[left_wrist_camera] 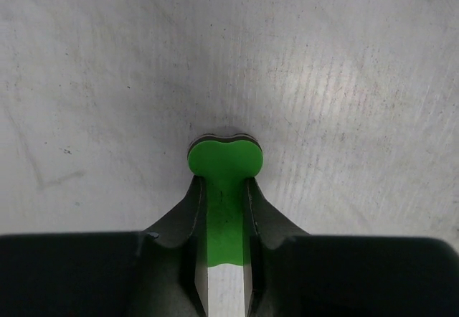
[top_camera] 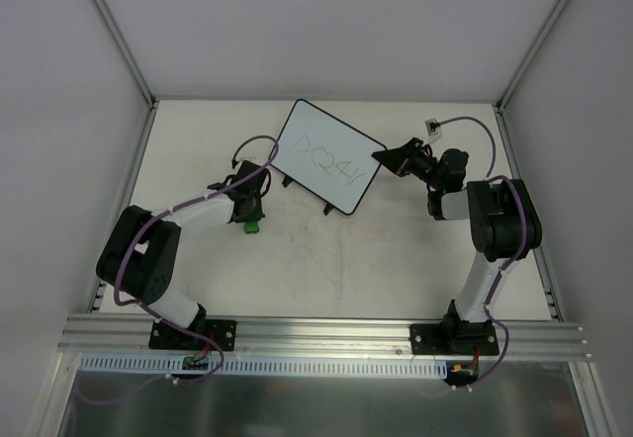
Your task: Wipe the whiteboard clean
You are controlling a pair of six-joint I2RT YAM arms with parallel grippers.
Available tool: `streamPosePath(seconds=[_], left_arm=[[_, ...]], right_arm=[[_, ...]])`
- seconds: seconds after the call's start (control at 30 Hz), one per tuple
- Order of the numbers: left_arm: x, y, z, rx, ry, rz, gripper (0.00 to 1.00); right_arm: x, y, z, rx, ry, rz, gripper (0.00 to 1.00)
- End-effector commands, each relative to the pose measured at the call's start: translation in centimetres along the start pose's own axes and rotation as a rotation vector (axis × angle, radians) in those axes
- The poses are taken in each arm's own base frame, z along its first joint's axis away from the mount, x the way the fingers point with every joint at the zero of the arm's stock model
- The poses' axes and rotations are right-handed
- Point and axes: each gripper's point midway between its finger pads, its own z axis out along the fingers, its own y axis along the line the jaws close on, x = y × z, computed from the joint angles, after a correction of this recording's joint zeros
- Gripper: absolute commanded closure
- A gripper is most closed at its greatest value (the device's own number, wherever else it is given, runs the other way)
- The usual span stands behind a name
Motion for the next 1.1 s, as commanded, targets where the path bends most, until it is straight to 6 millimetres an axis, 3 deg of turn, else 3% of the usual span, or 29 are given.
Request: streamPosePath(seconds=[0.0,0.2,0.37,0.73,0.9,1.07], left_arm=[[-2.9,-1.3,-2.9,0.079,-0.076,0.023,1.0],[-9.1,-3.8,-6.5,0.194,-0.215,0.056,1.0],[-13.0,-6.2,-8.2,0.316,-0.257,0.056,1.0],[-20.9,-11.3,-6.7,0.514,-0.354,0.095,1.0],[-21.9,-12.7,-5.6,0.595,-0.366,0.139,1.0],[-23.0,-12.7,-5.1,0.593,-0.46,0.172,1.0]], right_arm=[[-4.6,5.1,-0.3,-0.165,-0.142,-0.225,1.0],[-4.6,5.2,-0.3,-0.17,-0.14,-0.223,1.0],[-4.6,5.5,-0.2,-0.176,-0.137,-0.223,1.0],[-4.7,5.9,0.1,-0.194,-0.132,-0.23,1.0],[-4.8,6.2,0.0,-0.199,-0.132,-0.234,1.0],[-4.8,6.4,0.0,-0.205,-0.129,-0.238,1.0]])
